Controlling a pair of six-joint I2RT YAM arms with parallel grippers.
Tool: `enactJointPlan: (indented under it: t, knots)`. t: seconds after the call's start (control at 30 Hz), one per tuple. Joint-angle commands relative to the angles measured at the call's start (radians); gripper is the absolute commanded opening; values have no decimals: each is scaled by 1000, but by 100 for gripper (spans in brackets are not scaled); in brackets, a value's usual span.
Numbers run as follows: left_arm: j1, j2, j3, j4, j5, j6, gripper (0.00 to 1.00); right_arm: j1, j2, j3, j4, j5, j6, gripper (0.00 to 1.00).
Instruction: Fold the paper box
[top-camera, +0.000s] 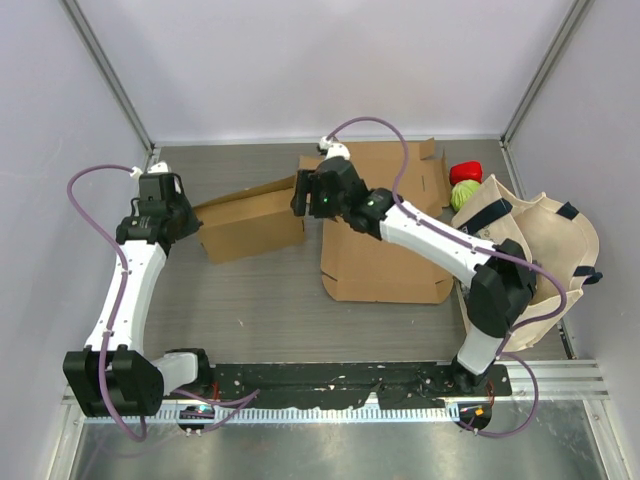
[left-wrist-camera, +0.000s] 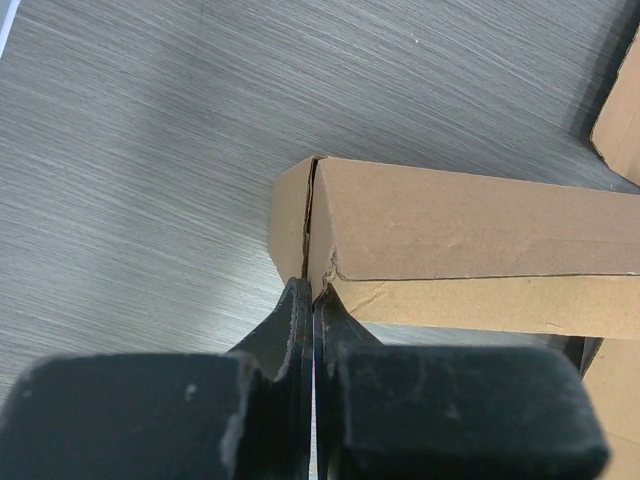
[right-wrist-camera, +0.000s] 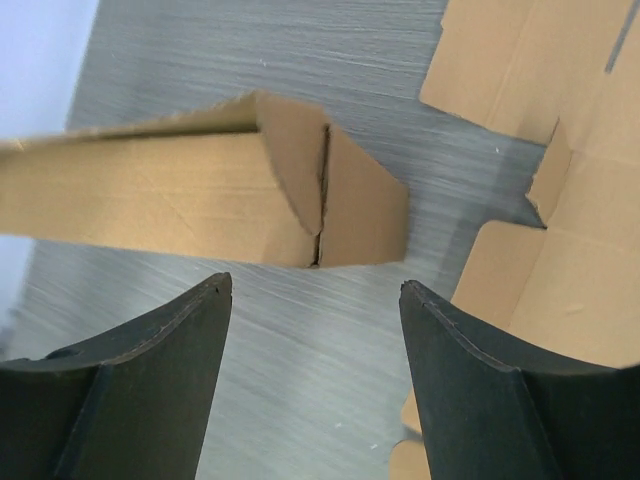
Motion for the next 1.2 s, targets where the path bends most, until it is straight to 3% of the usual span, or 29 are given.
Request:
enactJointPlan:
  t: [0.0, 0.3, 0.53, 0.7, 0.87, 1.03, 1.17]
  knots:
    - [-4, 40, -24, -71, 25, -3, 0, -64, -6, 173, -184, -82, 378, 73]
    - [-4, 40, -18, -73, 24, -4, 0, -96, 111, 344, -147, -62, 584, 71]
    - [-4, 42, -16, -69, 35, -6, 0, -72, 203, 474, -195, 21, 483, 59]
    - [-4, 45, -18, -66, 39, -6, 0, -49, 228, 479, -213, 43, 435, 50]
    - [-4, 37, -33, -63, 31, -30, 0, -15, 179, 360, -155, 134, 432, 47]
    - [-4, 22, -61, -51, 27, -44, 0, 16, 77, 65, 160, 214, 400, 33]
    - [-4, 17, -53, -56, 39, -50, 0, 36, 44, -102, 374, 247, 365, 32]
